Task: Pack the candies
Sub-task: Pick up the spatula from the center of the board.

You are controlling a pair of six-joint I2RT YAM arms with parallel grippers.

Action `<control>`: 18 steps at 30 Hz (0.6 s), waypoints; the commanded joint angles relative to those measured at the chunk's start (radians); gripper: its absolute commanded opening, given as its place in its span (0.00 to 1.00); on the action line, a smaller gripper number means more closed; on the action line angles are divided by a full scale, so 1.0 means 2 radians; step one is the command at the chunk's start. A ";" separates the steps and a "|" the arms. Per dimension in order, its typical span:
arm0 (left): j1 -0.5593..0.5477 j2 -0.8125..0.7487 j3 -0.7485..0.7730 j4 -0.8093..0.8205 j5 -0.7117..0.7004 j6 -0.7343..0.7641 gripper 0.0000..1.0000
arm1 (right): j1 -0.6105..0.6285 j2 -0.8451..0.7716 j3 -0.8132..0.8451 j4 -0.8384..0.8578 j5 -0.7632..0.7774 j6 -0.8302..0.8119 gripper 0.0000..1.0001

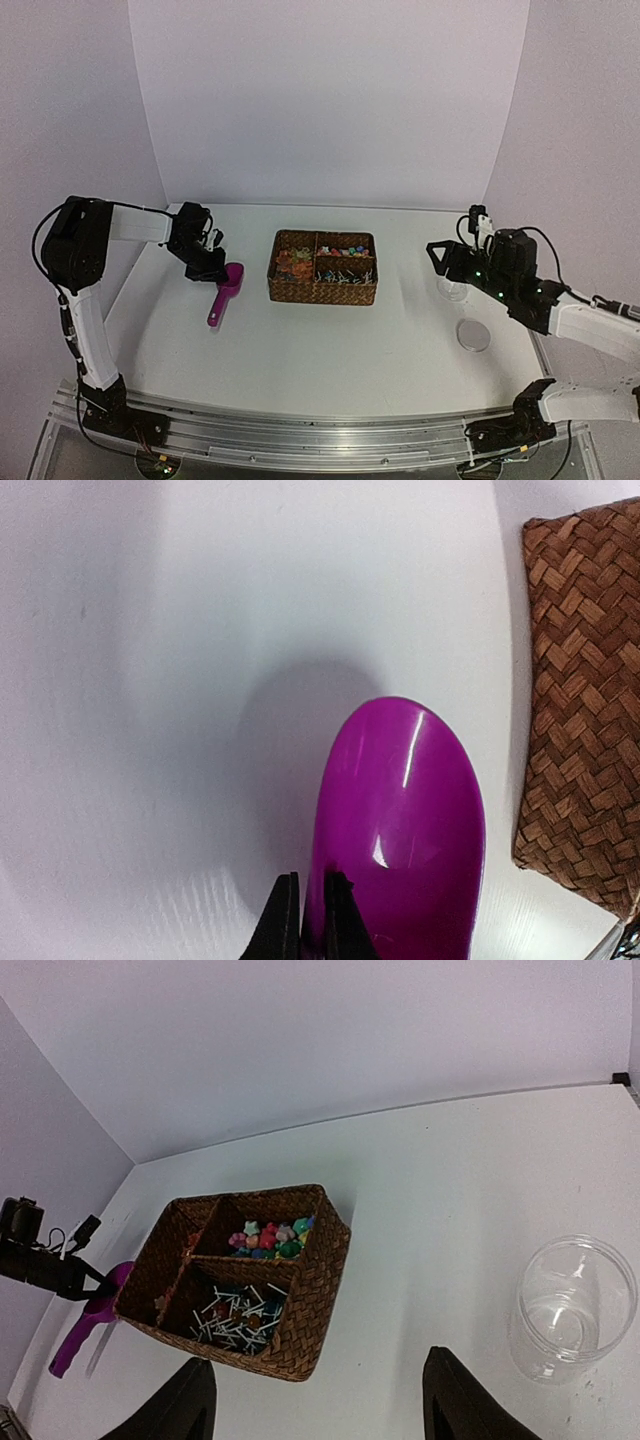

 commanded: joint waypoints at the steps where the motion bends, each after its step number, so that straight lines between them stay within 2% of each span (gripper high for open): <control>1: 0.003 -0.064 0.012 -0.099 -0.069 -0.127 0.00 | 0.078 0.078 0.142 -0.136 0.105 0.069 0.65; 5: 0.002 -0.107 0.022 -0.142 -0.085 -0.198 0.00 | 0.168 0.208 0.317 -0.276 0.168 0.104 0.65; 8: -0.008 -0.129 0.030 -0.150 -0.081 -0.211 0.00 | 0.224 0.322 0.471 -0.347 0.180 0.110 0.67; 11: -0.035 -0.148 0.032 -0.146 -0.098 -0.204 0.00 | 0.264 0.409 0.594 -0.365 0.152 0.109 0.68; 18: -0.060 -0.150 0.033 -0.139 -0.106 -0.222 0.00 | 0.324 0.560 0.768 -0.389 0.095 0.106 0.79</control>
